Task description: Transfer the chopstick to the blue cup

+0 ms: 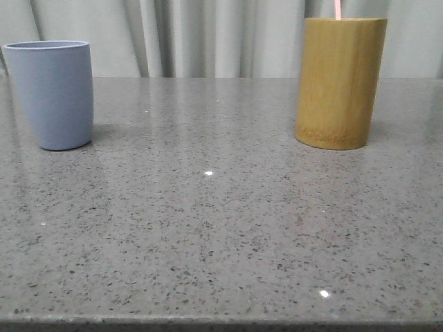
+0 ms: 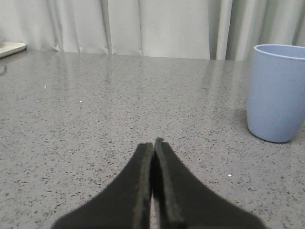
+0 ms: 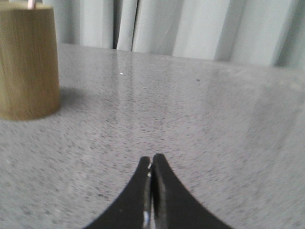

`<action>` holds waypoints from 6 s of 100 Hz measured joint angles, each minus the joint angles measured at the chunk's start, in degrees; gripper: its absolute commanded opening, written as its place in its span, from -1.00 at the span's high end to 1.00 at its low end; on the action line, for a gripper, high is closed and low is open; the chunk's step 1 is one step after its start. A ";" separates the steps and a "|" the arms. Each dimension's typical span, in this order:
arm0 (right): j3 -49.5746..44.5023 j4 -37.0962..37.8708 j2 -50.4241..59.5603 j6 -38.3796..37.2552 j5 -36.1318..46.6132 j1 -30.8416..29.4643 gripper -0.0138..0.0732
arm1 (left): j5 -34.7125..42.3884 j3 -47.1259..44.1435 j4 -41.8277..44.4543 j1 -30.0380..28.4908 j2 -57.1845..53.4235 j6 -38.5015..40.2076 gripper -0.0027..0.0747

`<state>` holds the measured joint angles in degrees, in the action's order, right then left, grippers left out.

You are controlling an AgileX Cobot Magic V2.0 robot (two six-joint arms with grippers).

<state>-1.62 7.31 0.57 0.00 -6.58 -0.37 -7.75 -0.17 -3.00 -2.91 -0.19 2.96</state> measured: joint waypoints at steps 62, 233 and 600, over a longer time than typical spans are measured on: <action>0.00 4.55 0.00 -1.07 6.58 0.00 0.84 | 3.08 0.13 0.00 0.00 0.00 0.10 0.98; 37.35 -5.27 -32.95 -4.45 -23.87 0.00 -0.16 | -27.78 49.48 -2.54 0.00 45.85 -2.96 -0.21; 37.35 -5.37 -32.95 -4.55 -22.93 0.00 -0.16 | -56.89 106.53 -17.13 26.93 110.71 -6.88 -0.18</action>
<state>35.73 1.94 -32.39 -4.55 -29.52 -0.37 -64.65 106.35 -20.14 24.01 110.52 -3.93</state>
